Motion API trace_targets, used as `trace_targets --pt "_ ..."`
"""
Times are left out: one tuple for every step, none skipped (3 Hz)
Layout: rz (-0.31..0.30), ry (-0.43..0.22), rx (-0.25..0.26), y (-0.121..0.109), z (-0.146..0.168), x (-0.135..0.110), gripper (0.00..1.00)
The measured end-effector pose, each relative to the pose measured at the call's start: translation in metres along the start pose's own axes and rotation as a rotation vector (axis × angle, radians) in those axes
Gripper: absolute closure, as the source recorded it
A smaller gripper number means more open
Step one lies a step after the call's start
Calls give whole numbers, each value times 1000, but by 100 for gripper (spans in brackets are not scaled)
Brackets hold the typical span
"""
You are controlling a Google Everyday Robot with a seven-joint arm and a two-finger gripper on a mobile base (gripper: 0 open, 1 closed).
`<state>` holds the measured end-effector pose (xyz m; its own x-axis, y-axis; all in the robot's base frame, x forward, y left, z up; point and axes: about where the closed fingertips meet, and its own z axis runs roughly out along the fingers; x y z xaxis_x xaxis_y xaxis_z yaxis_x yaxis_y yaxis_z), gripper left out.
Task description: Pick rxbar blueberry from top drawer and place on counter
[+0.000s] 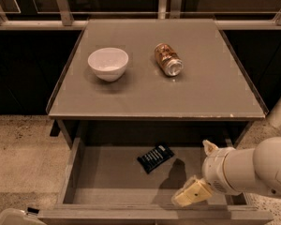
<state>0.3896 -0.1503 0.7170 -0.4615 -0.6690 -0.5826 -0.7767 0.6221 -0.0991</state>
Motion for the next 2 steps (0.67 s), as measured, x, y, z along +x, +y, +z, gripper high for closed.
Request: trace_targets --pt "41 -5 -26 -3 9 6 0" --pt "71 -21 -64 -5 26 3 0"
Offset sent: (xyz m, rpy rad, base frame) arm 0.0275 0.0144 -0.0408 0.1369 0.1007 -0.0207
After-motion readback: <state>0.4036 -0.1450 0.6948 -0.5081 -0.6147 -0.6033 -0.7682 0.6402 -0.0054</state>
